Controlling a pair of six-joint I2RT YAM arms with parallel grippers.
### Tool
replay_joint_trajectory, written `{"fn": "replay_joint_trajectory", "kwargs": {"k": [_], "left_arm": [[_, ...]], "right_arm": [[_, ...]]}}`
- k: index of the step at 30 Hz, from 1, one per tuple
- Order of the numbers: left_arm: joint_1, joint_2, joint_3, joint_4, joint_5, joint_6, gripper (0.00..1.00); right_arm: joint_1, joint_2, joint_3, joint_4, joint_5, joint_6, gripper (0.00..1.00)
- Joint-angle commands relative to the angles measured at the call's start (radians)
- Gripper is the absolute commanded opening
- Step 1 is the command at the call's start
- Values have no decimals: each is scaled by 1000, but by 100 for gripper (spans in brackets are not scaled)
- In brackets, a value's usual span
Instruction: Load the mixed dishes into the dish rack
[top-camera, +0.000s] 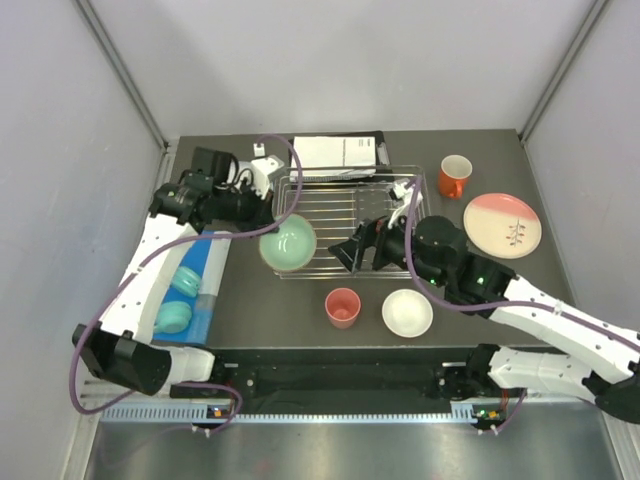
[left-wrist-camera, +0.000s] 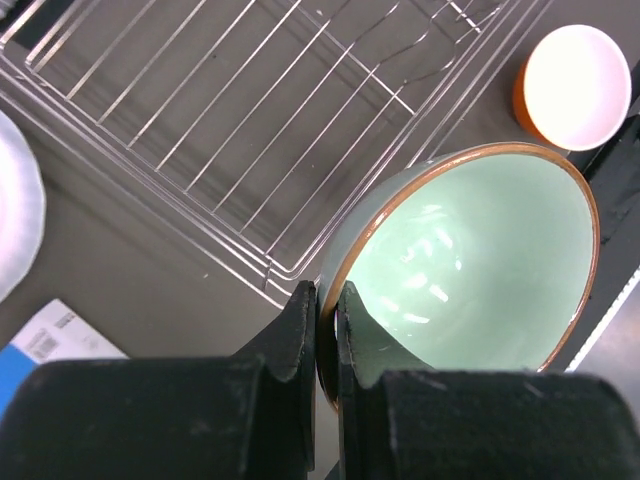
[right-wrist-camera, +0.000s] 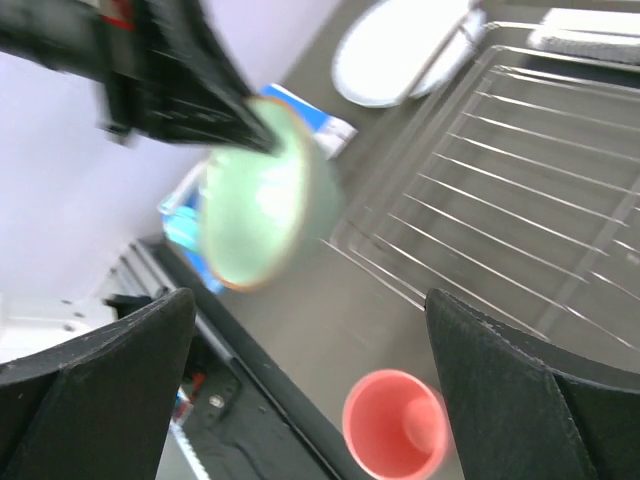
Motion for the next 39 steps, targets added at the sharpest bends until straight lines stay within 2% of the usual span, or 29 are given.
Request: {"fn": "replay_joint_trajectory", "kwargs": {"k": [1, 6, 16, 19, 25, 27, 28, 34, 38, 39], "left_arm": [[-51, -5, -8, 200, -46, -115, 0], [-66, 9, -3, 236, -57, -135, 0], [-89, -11, -64, 289, -55, -184, 0], [-100, -12, -75, 300, -52, -196, 0], [-104, -21, -80, 312, -43, -221, 0], [-106, -26, -78, 311, -40, -227, 0], [-106, -27, -77, 311, -35, -238, 0], [-106, -40, -71, 320, 29, -308, 0], [-106, -40, -75, 328, 74, -327, 0], [-107, -40, -80, 329, 80, -328, 3]], "right_arm": [[51, 65, 85, 143, -28, 19, 94], [67, 164, 98, 158, -23, 23, 90], [70, 332, 178, 153, 56, -27, 72], [71, 356, 197, 155, 78, -37, 62], [71, 373, 198, 147, 109, -42, 35], [73, 376, 197, 146, 113, -40, 30], [71, 376, 195, 146, 116, -42, 25], [71, 388, 198, 144, 136, -40, 2], [71, 399, 207, 130, 152, -39, 0], [71, 401, 219, 123, 164, -39, 0]]}}
